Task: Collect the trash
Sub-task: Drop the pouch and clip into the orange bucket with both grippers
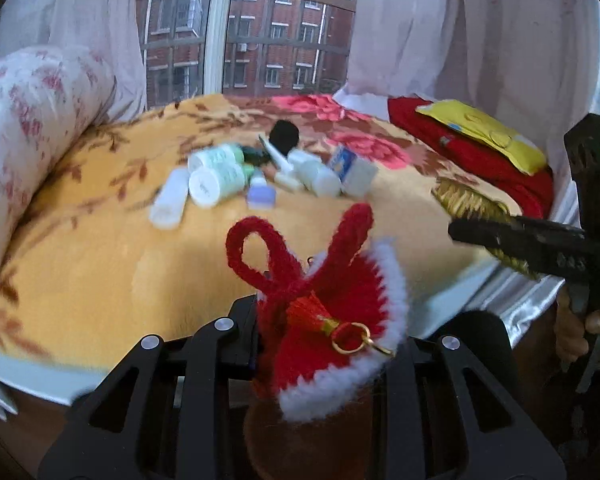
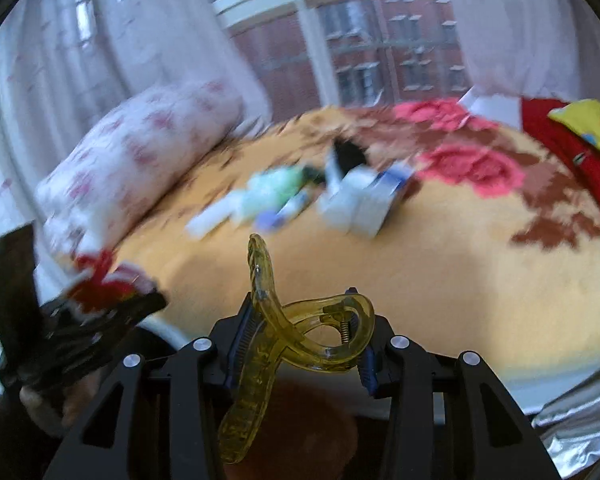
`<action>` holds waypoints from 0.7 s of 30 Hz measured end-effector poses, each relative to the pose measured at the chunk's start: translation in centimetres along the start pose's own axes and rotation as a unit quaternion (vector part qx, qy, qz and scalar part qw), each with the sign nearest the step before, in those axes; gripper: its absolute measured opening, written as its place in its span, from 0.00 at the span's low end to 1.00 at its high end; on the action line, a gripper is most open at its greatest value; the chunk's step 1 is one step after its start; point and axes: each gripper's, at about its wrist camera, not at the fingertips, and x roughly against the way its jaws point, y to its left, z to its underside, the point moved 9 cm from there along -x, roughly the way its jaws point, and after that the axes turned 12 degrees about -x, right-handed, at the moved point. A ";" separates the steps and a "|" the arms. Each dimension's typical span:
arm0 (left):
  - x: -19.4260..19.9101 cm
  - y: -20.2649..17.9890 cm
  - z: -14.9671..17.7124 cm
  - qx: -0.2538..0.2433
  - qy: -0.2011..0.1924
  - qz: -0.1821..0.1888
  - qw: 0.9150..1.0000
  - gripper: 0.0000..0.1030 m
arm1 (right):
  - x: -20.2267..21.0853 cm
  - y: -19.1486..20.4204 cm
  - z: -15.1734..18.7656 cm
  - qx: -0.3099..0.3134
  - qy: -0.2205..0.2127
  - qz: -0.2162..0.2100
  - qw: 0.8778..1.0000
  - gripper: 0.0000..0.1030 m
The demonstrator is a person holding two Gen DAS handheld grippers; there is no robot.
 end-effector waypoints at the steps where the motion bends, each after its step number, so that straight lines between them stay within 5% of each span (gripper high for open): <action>1: -0.5 -0.5 1.5 -0.002 0.018 0.005 1.000 0.26 | -0.2 0.3 1.6 0.005 0.017 0.004 1.000 0.42; 4: -3.0 -1.7 6.3 -0.009 0.098 0.010 0.995 0.26 | -1.8 0.1 7.0 0.020 0.083 0.033 0.996 0.42; 11: -6.4 -2.4 11.4 0.030 0.187 0.056 0.980 0.28 | -6.0 -1.4 13.9 0.013 0.184 0.075 0.980 0.42; 15: -8.3 -2.4 14.0 0.050 0.251 0.059 0.965 0.60 | -8.5 -2.0 16.1 0.005 0.229 0.082 0.970 0.48; 16: -8.5 -2.4 14.3 0.054 0.259 0.064 0.962 0.65 | -9.0 -2.2 16.5 0.007 0.236 0.089 0.967 0.64; 17: -8.9 -2.5 14.6 0.057 0.266 0.068 0.960 0.68 | -9.4 -2.4 16.7 0.008 0.239 0.095 0.966 0.70; 21: -9.3 -2.5 14.8 0.061 0.273 0.066 0.958 0.69 | -9.6 -2.7 16.5 -0.005 0.239 0.090 0.967 0.70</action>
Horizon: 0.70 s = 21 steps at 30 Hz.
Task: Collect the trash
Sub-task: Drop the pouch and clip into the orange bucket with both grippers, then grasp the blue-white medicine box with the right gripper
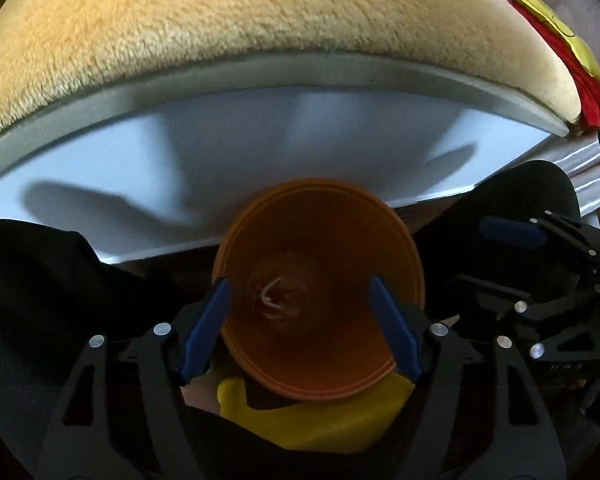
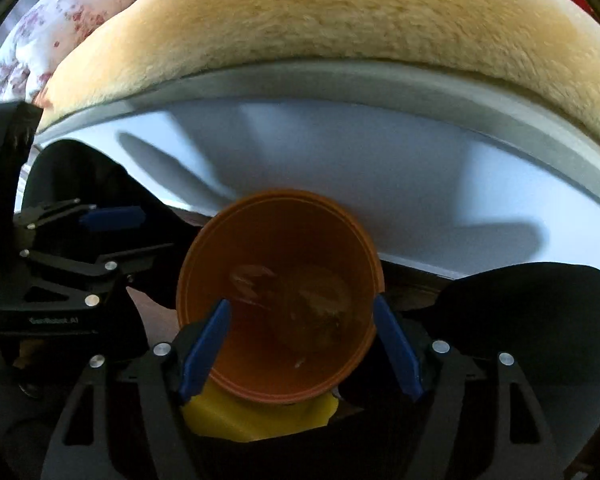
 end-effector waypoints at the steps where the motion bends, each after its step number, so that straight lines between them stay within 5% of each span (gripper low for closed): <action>1: 0.0 0.0 -0.1 0.001 -0.001 0.000 1.000 0.69 | 0.2 -0.2 -0.1 -0.006 -0.001 -0.003 1.000 0.70; 7: 1.4 1.0 -0.5 0.010 -0.027 -0.015 0.999 0.69 | 3.5 -1.6 -0.7 -0.030 -0.020 -0.022 0.999 0.63; 12: 6.7 1.4 -2.7 -0.021 -0.105 -0.065 0.992 0.69 | 10.7 -0.8 -4.0 -0.044 -0.068 -0.090 0.993 0.60; 17: 13.9 1.2 -6.8 -0.038 -0.220 -0.074 0.972 0.82 | 15.4 -1.8 -13.5 -0.066 -0.141 -0.088 0.984 0.62; 21: 15.9 1.5 -8.4 -0.034 -0.263 -0.094 0.960 0.84 | 15.3 -3.3 -21.4 -0.114 -0.138 -0.079 0.981 0.63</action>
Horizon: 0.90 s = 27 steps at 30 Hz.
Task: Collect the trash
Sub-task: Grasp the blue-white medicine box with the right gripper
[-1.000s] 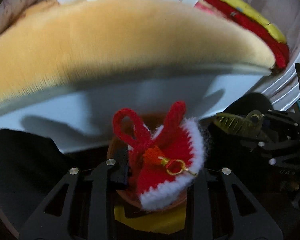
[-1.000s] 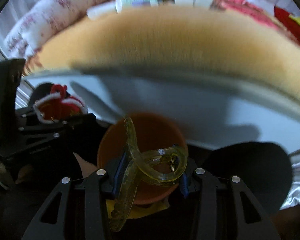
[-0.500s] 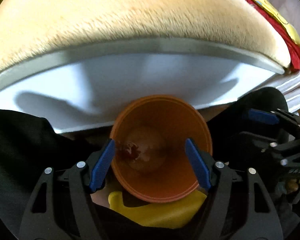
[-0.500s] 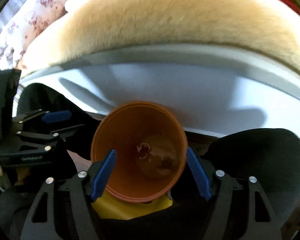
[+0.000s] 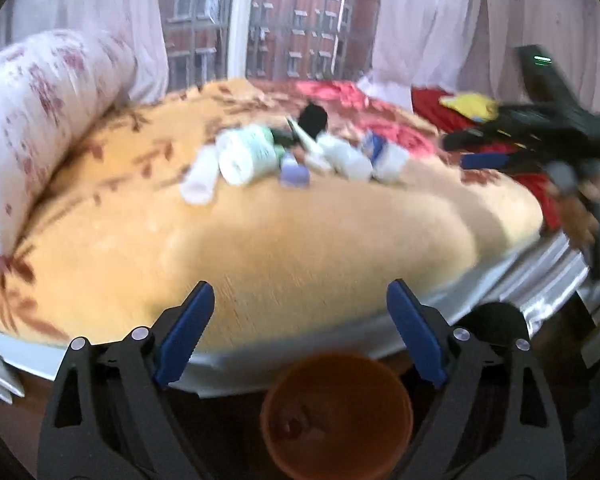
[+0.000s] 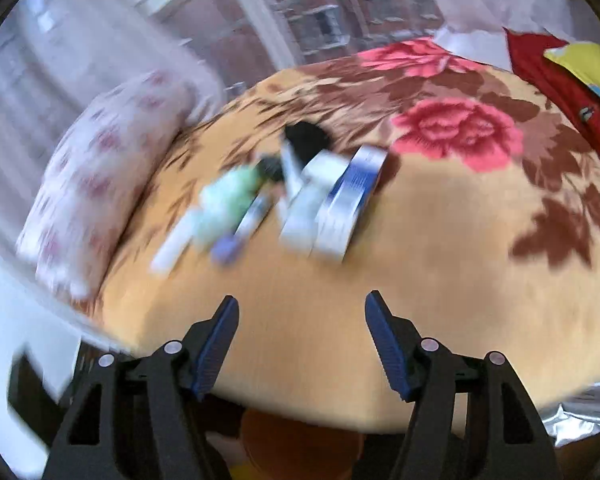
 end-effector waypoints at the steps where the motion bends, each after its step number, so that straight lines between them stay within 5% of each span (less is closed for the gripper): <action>1: 0.1 0.1 0.0 0.004 -0.002 0.001 1.000 0.84 | -1.1 0.4 -1.5 -0.008 0.001 0.011 1.000 0.63; 5: -0.2 -0.2 1.2 0.010 0.008 0.008 1.000 0.84 | -4.7 -0.4 -6.1 -0.027 0.019 0.055 0.998 0.63; 12: -0.9 0.9 2.6 0.042 0.020 0.030 0.998 0.84 | -11.0 -2.8 -7.7 -0.080 0.100 0.098 0.987 0.62; 16: -0.8 1.2 2.5 0.046 0.016 0.033 0.998 0.84 | -14.3 -3.6 -7.4 -0.128 0.153 0.097 0.975 0.30; 18: -0.9 1.2 2.7 0.050 0.018 0.037 0.998 0.84 | -15.8 -4.1 -7.0 -0.138 0.166 0.107 0.971 0.30; 24: -0.7 1.3 2.9 0.044 0.023 0.022 0.999 0.84 | -15.6 -3.4 -6.4 -0.094 0.130 0.118 0.980 0.28; 27: -0.4 1.9 2.4 0.040 0.022 0.015 0.999 0.84 | -11.4 -1.9 -5.8 -0.080 0.085 0.059 0.991 0.28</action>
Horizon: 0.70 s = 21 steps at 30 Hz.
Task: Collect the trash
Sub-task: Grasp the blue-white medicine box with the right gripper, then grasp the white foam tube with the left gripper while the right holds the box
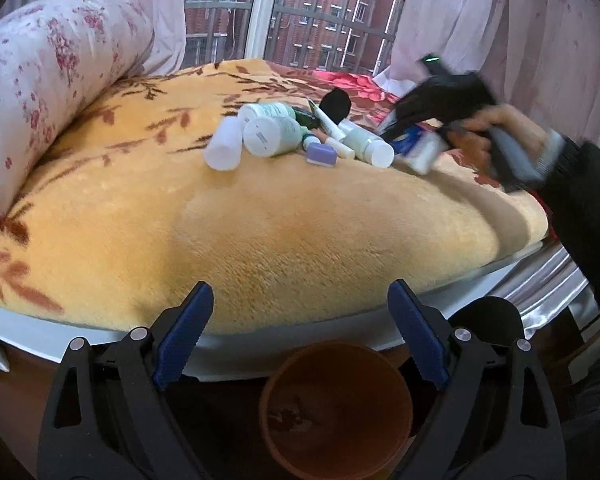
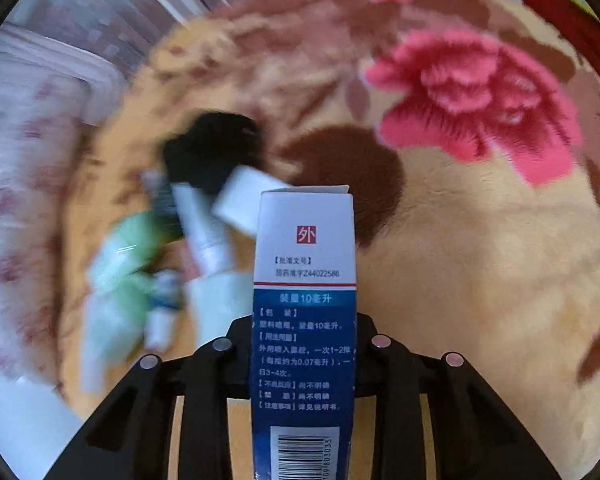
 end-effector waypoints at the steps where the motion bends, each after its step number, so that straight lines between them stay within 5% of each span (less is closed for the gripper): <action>1: -0.1 0.3 -0.2 0.003 0.002 0.000 1.000 0.84 | 1.9 0.1 0.7 0.013 -0.022 -0.013 1.000 0.29; 5: -1.1 2.1 -2.2 0.028 0.014 0.012 0.999 0.84 | 9.1 0.6 5.4 0.086 -0.113 -0.032 0.989 0.29; 9: -3.4 4.2 -5.8 0.031 0.031 -0.003 0.999 0.84 | 12.0 1.6 10.3 0.124 -0.140 -0.067 0.980 0.29; 14: -8.7 6.9 -8.5 0.011 0.112 -0.027 0.993 0.84 | 12.2 0.9 13.0 0.102 -0.124 -0.126 0.979 0.29; 21: -13.9 10.4 -9.3 -0.004 0.200 -0.055 0.978 0.84 | 10.6 -0.5 13.7 0.092 -0.112 -0.136 0.980 0.29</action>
